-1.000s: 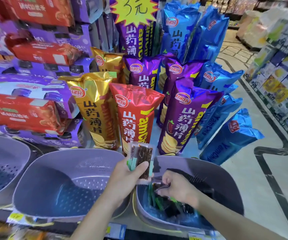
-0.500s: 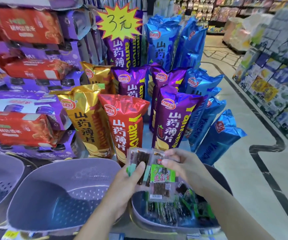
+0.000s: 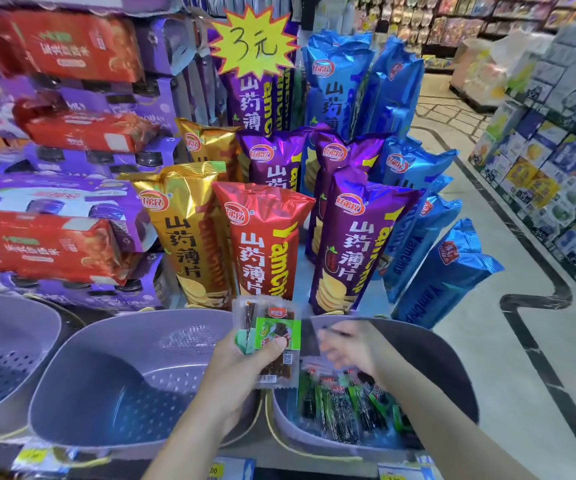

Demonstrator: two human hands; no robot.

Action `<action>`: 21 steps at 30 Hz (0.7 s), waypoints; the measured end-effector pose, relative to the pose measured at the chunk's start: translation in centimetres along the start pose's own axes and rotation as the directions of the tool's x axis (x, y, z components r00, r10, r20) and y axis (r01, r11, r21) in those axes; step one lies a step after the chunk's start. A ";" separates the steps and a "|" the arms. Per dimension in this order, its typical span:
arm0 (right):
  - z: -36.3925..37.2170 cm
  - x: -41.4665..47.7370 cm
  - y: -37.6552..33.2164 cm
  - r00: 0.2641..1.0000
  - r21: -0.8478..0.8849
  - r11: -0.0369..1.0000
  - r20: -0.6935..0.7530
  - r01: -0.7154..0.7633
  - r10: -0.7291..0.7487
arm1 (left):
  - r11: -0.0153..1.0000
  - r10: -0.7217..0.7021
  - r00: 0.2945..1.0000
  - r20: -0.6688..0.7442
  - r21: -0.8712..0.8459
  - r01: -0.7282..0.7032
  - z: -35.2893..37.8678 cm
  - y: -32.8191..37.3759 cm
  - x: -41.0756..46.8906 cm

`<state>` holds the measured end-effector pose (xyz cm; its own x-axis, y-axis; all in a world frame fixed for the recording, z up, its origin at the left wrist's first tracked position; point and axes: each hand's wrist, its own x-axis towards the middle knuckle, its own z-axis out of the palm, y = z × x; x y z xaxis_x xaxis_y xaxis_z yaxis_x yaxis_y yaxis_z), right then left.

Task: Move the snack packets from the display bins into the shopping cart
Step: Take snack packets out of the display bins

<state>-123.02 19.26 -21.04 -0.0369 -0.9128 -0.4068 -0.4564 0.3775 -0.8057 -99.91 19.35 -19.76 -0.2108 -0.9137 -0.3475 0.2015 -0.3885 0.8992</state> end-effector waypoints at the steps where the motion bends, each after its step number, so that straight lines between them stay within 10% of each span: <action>1: 0.2 0.6 1.1 0.998 -0.178 0.984 0.058 0.004 0.006 | 1.000 -0.018 1.000 -0.006 -0.021 0.018 -0.2 0.0 0.1; 6: 1.5 3.0 5.1 0.955 -0.652 0.749 0.281 0.116 0.097 | 0.999 -0.040 0.999 -0.018 0.026 0.040 -0.5 0.1 0.2; 12: 1.5 3.3 5.5 0.928 -0.767 0.600 0.357 0.227 0.105 | 0.997 -0.043 0.999 -0.004 0.070 0.043 -0.7 -0.1 0.2; 21: -1.2 2.0 4.4 0.931 -0.481 0.846 0.361 0.230 -0.048 | 0.994 -0.044 0.999 0.030 0.100 0.041 -0.8 -0.1 0.2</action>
<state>-126.16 18.86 -24.87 0.3085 -0.8118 -0.4957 -0.8225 0.0341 -0.5677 -99.24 19.09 -20.09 -0.2481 -0.8917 -0.3785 0.0963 -0.4115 0.9063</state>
